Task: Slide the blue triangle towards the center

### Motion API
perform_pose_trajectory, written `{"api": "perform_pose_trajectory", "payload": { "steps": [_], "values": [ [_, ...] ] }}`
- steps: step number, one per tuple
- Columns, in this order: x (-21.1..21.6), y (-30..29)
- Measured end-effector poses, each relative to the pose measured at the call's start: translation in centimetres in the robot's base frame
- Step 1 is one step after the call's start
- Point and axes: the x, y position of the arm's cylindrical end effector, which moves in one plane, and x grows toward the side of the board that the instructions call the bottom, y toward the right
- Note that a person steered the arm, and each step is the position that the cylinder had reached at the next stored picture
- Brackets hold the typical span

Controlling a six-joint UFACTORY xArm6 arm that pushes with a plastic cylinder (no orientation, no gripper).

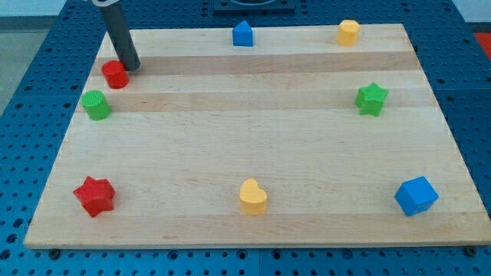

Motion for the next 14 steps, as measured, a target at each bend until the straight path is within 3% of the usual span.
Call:
{"api": "perform_pose_trajectory", "payload": {
  "steps": [2, 4, 10, 14],
  "values": [
    [-0.2, -0.9],
    [-10.7, 8.5],
    [-11.1, 23.7],
    [-9.6, 23.0]
  ]
}}
